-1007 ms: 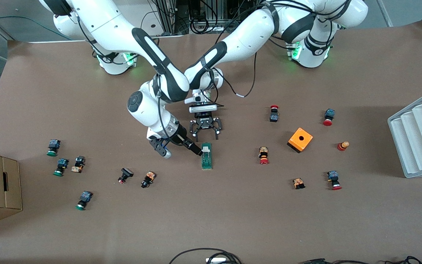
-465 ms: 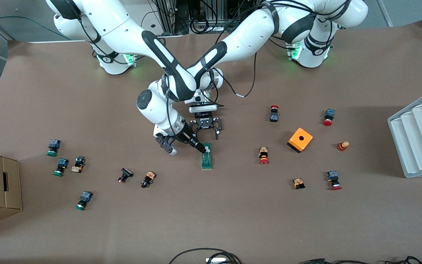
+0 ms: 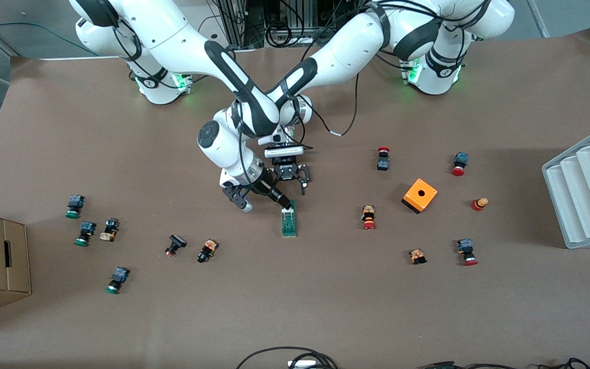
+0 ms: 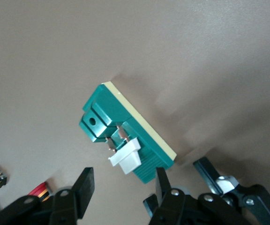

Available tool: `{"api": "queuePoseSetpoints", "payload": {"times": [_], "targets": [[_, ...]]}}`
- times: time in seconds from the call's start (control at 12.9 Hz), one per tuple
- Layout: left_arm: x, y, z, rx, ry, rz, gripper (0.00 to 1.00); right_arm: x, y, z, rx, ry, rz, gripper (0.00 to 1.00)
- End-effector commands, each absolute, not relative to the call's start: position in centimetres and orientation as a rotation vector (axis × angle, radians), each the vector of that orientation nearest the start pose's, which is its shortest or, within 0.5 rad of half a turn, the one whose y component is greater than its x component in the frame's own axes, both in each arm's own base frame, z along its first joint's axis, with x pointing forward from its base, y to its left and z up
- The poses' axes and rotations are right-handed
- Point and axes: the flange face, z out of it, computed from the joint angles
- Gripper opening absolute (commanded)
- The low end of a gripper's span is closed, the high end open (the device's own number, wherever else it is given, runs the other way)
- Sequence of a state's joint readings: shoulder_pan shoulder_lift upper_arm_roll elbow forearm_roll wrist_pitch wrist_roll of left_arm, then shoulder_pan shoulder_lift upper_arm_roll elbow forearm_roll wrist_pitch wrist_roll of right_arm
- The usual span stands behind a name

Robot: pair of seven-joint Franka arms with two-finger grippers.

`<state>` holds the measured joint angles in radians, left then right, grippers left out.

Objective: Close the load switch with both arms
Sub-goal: 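Grasp the white switch handle with the right gripper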

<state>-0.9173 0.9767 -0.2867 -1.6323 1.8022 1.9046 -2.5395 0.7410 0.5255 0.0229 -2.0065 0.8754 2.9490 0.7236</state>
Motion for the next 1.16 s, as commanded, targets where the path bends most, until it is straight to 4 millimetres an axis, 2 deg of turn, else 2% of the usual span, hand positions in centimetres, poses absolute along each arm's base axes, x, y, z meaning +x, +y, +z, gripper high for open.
{"api": "queuePoseSetpoints", "payload": {"times": [0.0, 0.23, 0.39, 0.54, 1.08], "targets": [[30.09, -57.81, 3.02, -2.652, -0.190, -1.667, 1.00, 48.12, 39.20, 21.20, -2.405, 1.058, -0.099, 0.62], [30.09, -57.81, 3.02, -2.652, -0.190, -1.667, 1.00, 47.75, 39.45, 21.15, -2.380, 1.090, -0.085, 0.50], [30.09, -57.81, 3.02, -2.651, -0.188, -1.667, 1.00, 47.83, 39.41, 21.10, -2.379, 1.094, -0.084, 0.49], [30.09, -57.86, 2.98, -2.652, -0.170, -1.681, 1.00, 47.95, 39.41, 21.20, -2.375, 1.096, -0.083, 0.42], [30.18, -57.81, 2.98, -2.651, -0.171, -1.681, 1.00, 48.27, 39.45, 20.55, -2.344, 1.145, -0.067, 0.39]]}}
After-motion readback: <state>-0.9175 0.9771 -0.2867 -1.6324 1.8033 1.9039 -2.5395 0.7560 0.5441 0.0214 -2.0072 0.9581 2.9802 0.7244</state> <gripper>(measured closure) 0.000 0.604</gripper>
